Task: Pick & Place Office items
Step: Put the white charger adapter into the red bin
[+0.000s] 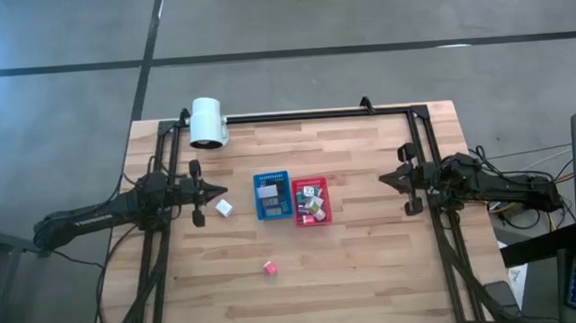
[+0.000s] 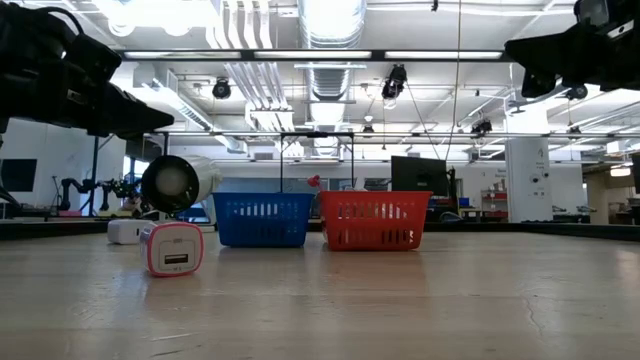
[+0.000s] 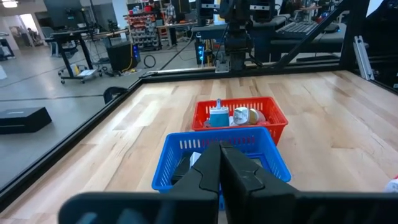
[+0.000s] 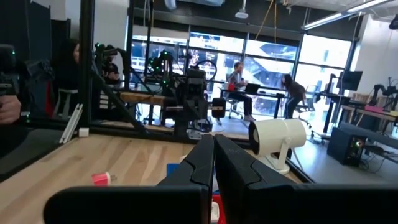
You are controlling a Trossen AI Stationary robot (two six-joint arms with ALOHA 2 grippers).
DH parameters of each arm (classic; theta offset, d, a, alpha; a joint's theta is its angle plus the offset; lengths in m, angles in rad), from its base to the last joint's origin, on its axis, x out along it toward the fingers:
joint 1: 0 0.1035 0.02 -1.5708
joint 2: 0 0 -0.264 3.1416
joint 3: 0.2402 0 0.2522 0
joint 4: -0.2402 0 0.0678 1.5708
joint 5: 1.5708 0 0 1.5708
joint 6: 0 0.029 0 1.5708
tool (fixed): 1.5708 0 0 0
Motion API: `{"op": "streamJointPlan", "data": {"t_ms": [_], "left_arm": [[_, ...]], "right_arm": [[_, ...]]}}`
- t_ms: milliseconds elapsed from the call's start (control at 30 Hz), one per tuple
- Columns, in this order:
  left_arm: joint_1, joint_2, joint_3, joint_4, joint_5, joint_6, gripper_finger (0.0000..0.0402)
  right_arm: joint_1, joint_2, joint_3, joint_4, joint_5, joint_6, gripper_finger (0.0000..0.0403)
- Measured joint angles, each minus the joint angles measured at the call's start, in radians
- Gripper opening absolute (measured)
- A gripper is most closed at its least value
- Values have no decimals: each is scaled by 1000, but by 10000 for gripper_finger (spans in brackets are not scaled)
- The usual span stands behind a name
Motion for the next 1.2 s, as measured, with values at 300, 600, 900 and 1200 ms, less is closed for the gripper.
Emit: {"op": "streamJointPlan", "data": {"t_ms": [300,600,900,1200], "left_arm": [[0,0,0,0,0,-1,12],[0,52,45,-78,-8,-38,3],[0,267,354,-283,-135,-64,4],[0,683,821,-778,-159,132,17]], "right_arm": [[0,0,0,1,2,-10,8],[0,0,0,6,2,-10,8],[0,2,0,7,2,8,8],[0,2,0,7,1,8,8]]}}
